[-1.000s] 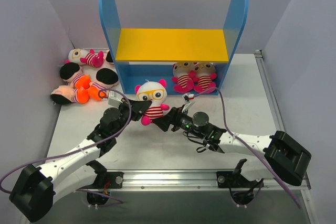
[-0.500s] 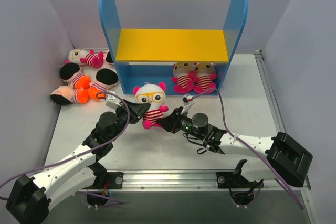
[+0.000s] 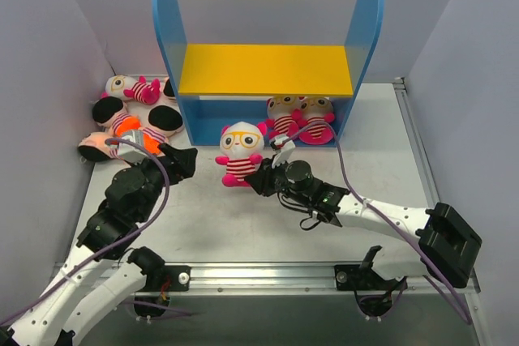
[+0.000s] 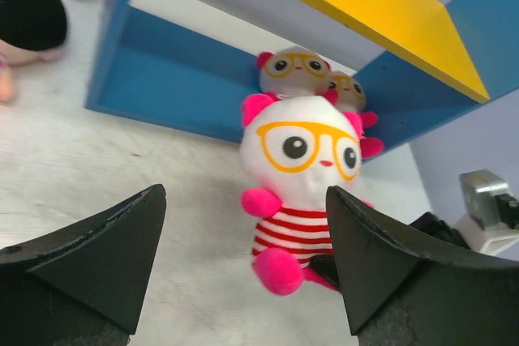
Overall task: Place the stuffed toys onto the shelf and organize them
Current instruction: Place the stuffed toy onto shelf
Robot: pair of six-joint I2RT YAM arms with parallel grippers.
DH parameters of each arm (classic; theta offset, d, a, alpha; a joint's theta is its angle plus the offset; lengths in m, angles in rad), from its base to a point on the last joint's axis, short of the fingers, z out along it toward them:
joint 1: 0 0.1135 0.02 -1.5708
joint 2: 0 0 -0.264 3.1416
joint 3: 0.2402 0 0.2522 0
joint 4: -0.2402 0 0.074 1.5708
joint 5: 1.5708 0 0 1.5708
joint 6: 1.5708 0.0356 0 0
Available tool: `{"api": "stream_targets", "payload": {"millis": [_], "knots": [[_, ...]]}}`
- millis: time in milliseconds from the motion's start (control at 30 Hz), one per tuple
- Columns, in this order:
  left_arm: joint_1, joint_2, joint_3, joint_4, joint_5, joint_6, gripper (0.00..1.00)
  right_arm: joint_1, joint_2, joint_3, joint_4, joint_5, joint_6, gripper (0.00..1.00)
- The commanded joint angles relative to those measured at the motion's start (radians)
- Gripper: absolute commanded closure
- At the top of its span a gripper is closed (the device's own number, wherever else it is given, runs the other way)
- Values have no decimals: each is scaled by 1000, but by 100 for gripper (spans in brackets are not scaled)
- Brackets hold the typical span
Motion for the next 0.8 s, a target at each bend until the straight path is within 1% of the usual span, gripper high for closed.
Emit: {"api": "stream_targets", "payload": {"millis": [0, 33, 200, 267, 400, 533, 767], "knots": [[8, -50, 80, -221, -129, 204, 12, -23, 34, 103, -32, 65, -105, 100], [10, -66, 86, -252, -142, 226, 11, -31, 62, 119, -30, 62, -116, 100], [10, -178, 63, -297, -192, 319, 11, -77, 177, 243, -49, 69, -174, 100], [10, -218, 46, -303, -204, 339, 10, -89, 238, 283, -56, 97, -196, 100], [8, -247, 51, -333, -264, 373, 11, -97, 355, 379, -70, 158, -236, 100], [10, -261, 28, -323, -275, 388, 11, -118, 442, 422, -57, 186, -263, 100], [13, -245, 28, -317, -272, 391, 11, -135, 533, 429, 71, 203, -334, 100]]}}
